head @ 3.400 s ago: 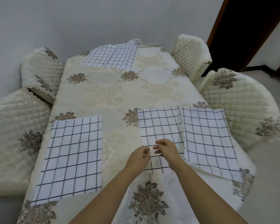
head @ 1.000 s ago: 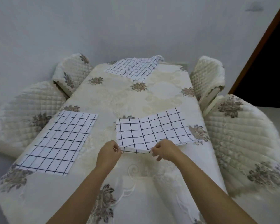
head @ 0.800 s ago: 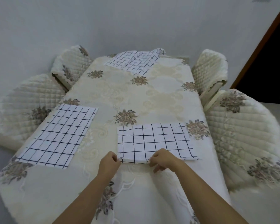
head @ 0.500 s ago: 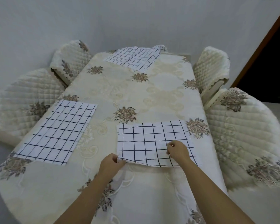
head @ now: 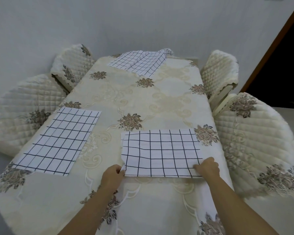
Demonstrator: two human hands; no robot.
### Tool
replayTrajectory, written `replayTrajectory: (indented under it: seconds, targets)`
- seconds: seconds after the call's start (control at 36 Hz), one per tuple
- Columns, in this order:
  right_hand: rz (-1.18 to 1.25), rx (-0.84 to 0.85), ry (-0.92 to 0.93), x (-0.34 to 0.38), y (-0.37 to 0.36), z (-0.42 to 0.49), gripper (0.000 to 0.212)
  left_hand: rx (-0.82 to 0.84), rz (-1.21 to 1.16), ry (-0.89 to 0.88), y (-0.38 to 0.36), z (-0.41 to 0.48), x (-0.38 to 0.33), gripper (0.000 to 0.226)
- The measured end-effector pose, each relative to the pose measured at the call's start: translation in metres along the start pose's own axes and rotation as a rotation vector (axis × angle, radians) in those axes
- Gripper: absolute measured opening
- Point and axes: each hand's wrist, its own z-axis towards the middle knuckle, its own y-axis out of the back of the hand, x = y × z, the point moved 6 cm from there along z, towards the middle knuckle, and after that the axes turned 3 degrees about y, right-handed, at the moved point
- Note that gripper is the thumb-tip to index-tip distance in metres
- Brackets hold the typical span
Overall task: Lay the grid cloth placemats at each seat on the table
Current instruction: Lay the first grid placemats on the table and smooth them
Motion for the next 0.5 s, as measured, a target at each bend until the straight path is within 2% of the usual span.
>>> replayTrajectory:
  seconds: [0.06,0.17,0.31,0.5]
  targets:
    - [0.040,0.021,0.024,-0.002,-0.003,0.003,0.059,-0.015,-0.015,0.001,0.002,0.002,0.001,0.026]
    - [0.099,-0.040,0.208,0.002,-0.002,0.006,0.012,-0.074,-0.057,-0.015,0.009,0.003,0.000,0.033]
    - [0.126,-0.225,0.425,0.017,0.011,-0.003,0.018,-0.176,-0.115,-0.015,0.017,-0.001,-0.001,0.036]
    - [0.141,-0.510,0.579,0.040,0.041,-0.018,0.022,-0.234,-0.120,-0.045,0.019,-0.006,-0.010,0.035]
